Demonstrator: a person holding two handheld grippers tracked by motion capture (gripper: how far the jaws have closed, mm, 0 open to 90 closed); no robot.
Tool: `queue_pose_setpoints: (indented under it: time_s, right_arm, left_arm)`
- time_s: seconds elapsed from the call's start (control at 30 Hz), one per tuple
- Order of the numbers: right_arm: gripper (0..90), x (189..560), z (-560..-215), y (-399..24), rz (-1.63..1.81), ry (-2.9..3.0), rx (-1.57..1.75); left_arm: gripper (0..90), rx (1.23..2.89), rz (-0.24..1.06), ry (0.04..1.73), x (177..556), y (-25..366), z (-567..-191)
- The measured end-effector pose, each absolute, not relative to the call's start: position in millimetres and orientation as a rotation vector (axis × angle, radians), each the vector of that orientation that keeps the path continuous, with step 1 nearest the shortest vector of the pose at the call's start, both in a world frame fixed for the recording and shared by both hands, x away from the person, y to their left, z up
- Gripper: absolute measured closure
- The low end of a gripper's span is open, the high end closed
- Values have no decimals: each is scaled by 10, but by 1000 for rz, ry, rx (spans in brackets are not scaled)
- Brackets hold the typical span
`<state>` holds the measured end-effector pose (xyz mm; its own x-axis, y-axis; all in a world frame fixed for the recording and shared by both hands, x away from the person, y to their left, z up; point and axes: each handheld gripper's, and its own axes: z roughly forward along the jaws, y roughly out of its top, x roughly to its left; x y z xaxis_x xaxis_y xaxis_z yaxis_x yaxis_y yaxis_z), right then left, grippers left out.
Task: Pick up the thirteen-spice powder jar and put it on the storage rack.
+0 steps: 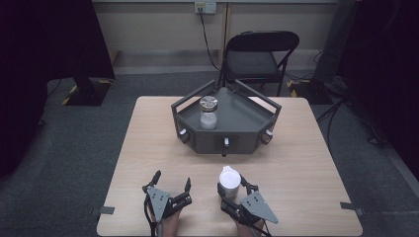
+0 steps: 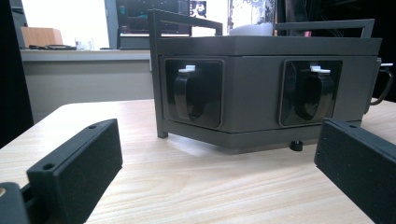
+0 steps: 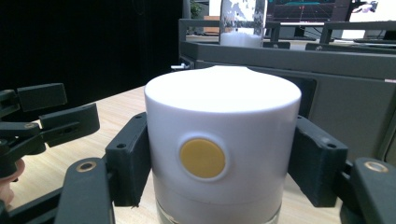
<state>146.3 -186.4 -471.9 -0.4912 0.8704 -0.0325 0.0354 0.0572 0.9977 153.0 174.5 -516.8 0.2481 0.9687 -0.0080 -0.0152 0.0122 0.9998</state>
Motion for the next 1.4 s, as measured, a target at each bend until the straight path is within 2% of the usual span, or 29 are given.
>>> queue_pose_setpoints:
  time_s: [0.53,0.9,1.4]
  right_arm:
    - [300,1653,-4438,-2036,1544,1685,872]
    - [300,1986,-4136,-2202,1626,1675,870]
    - [300,2403,-3695,-2133,1575,1612,950]
  left_arm:
    - [2,1301,1021,1012,1533,1753,-5167]
    - [1,1299,1021,1012,1531,1753,-5171]
    - [1,1297,1023,1014,1529,1749,-5171]
